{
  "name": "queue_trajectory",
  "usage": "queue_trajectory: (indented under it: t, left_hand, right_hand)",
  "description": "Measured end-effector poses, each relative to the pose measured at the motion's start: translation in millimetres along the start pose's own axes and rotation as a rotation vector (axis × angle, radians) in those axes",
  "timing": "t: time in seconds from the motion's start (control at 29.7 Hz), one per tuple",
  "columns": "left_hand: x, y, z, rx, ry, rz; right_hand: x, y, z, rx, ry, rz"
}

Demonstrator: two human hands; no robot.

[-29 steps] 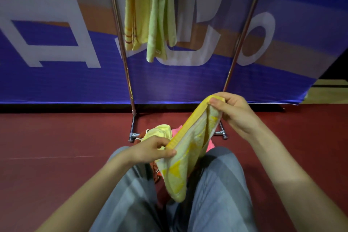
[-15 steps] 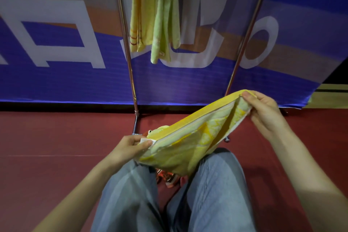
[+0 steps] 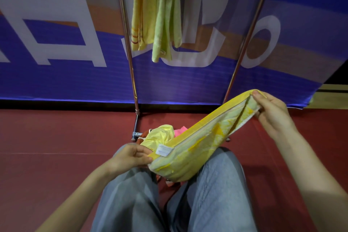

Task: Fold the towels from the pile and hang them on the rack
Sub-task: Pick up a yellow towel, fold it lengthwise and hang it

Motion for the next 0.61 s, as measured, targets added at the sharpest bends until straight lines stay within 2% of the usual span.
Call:
queue_trajectory:
  t: [0.2, 0.4, 0.61]
  left_hand:
    - [5.8, -0.2, 18.1, 0.026, -0.095, 0.115]
    - [39.2, 8.7, 43.4, 0.028, -0.197, 0.179]
    - [59.3, 13.1, 58.1, 0.081, -0.174, 0.225]
  right_hand:
    - [2.8, -8.4, 23.7, 0.065, -0.160, -0.008]
    - [36.1, -36.2, 68.6, 0.145, -0.303, -0.078]
    - [76.4, -73.5, 99.1, 0.197, -0.338, -0.225]
Point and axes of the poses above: each hand's wrist, its own y-axis towards the middle knuckle, its own x-axis out of the palm, z = x × y, the point moved 5 cm from there along y, towards the middle knuckle, and after that the axes turned 8 degrees about z, right-handed, at the moved point
